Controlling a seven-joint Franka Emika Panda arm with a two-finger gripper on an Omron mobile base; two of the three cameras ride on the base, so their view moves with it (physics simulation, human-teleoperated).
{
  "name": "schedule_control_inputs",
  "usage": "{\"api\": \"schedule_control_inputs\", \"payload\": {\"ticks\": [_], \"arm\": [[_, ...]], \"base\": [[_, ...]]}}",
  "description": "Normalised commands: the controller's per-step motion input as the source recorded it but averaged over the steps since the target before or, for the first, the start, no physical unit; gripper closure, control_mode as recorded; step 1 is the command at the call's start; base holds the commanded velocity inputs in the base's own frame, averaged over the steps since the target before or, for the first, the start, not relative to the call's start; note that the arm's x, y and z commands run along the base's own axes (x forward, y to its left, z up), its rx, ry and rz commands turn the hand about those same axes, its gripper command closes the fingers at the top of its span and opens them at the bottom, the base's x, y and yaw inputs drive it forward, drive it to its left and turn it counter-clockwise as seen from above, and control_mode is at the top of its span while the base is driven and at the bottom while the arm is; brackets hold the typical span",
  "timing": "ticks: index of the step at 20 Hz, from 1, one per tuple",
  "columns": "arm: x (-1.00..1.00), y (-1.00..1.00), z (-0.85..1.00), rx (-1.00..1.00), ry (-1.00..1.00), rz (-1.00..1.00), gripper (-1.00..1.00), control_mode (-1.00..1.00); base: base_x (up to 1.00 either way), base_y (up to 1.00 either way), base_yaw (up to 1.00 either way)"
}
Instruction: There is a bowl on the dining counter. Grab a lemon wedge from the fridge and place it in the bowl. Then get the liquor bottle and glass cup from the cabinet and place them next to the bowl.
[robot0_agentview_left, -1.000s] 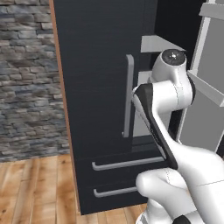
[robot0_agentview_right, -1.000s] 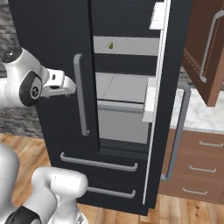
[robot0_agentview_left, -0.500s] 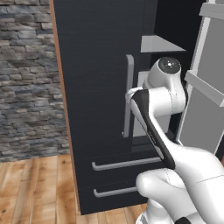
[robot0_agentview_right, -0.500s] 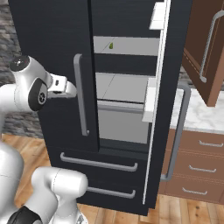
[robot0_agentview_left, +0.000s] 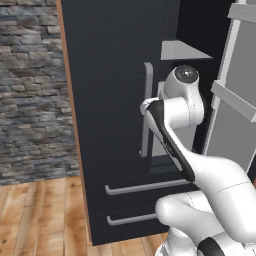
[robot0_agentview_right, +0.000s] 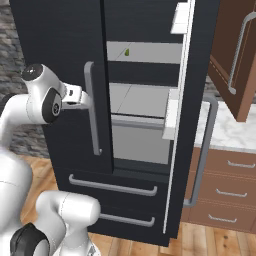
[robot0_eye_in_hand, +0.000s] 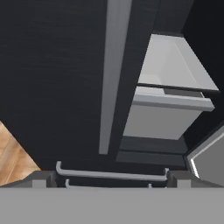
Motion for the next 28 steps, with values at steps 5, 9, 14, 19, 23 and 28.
{"api": "schedule_control_inputs", "payload": {"ticks": [5, 9, 14, 19, 23, 28], "arm": [[0.37, 0.00, -0.28, 0.00, -0.09, 0.00, -1.00, -1.00], [0.32, 0.00, -0.31, 0.00, -0.12, 0.00, -1.00, -1.00], [0.34, 0.00, -0.15, 0.00, -0.04, 0.00, -1.00, -1.00], [0.57, 0.00, 0.00, 0.00, 0.00, 0.00, -1.00, -1.00], [0.59, 0.00, 0.00, 0.01, 0.00, 0.00, -1.00, -1.00], [0.49, 0.00, -0.06, 0.00, 0.00, 0.00, -1.00, -1.00]], "base": [[0.00, 0.00, 0.00], [0.00, 0.00, 0.00], [0.00, 0.00, 0.00], [0.00, 0.00, 0.00], [0.00, 0.00, 0.00], [0.00, 0.00, 0.00]]}}
